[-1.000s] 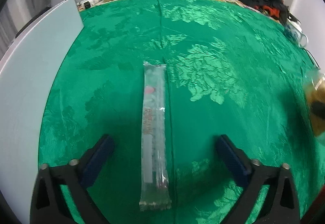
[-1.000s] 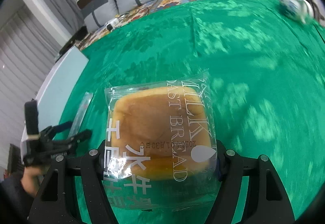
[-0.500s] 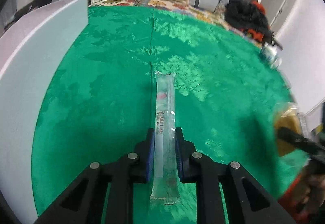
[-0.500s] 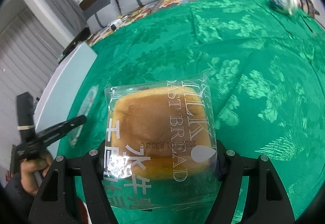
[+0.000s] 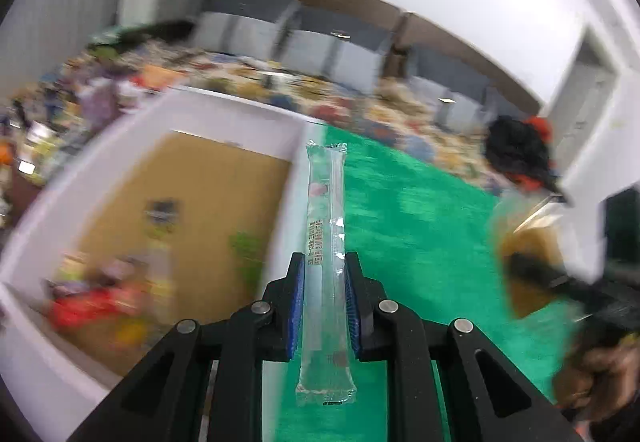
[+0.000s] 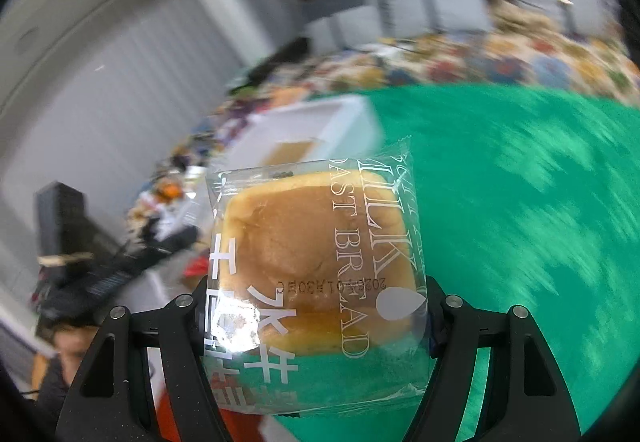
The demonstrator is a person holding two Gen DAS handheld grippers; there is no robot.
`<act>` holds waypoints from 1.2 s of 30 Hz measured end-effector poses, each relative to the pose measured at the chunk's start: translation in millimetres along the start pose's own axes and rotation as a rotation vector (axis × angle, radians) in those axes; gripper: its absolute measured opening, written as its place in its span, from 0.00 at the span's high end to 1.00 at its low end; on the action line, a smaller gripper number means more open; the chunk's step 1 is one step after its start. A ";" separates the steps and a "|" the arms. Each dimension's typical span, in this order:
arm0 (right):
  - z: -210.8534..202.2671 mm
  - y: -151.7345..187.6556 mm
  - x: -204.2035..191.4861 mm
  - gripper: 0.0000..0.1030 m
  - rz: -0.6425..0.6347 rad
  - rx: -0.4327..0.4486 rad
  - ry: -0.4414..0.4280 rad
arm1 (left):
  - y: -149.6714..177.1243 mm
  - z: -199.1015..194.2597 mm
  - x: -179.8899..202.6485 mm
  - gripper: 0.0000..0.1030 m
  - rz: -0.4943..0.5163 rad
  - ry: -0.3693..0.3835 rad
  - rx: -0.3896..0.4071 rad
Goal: Organize snacks
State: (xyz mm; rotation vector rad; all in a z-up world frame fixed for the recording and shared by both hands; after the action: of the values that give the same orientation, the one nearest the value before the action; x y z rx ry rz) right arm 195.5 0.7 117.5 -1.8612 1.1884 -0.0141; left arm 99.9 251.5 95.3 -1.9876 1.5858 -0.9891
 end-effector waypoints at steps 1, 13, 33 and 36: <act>7.5 -7.5 -13.0 0.27 -0.018 0.000 -0.015 | -4.1 0.5 -18.4 0.82 -0.007 -0.037 0.001; 157.3 -38.3 -136.7 0.17 -0.204 -0.114 -0.026 | 17.0 -8.8 -144.3 0.19 -0.083 -0.302 0.015; 129.5 -15.7 -123.2 0.16 -0.263 -0.128 0.164 | 26.3 -58.5 -100.5 0.01 -0.035 -0.503 0.078; 124.9 -10.8 -126.8 0.16 -0.262 -0.134 0.156 | 28.1 -61.8 -101.7 0.01 -0.056 -0.498 0.085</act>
State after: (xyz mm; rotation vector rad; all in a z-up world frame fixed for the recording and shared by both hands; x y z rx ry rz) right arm 190.2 178.5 104.3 -2.1562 1.0620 -0.2348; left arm 25.2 348.2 89.0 -2.0242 1.2003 -0.5094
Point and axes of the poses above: each gripper's, at about its wrist camera, not at the fingertips, and z roughly the way its jaws point, x to its right, y to its underside, the point moved 1 cm from there along z, roughly the way its jaws point
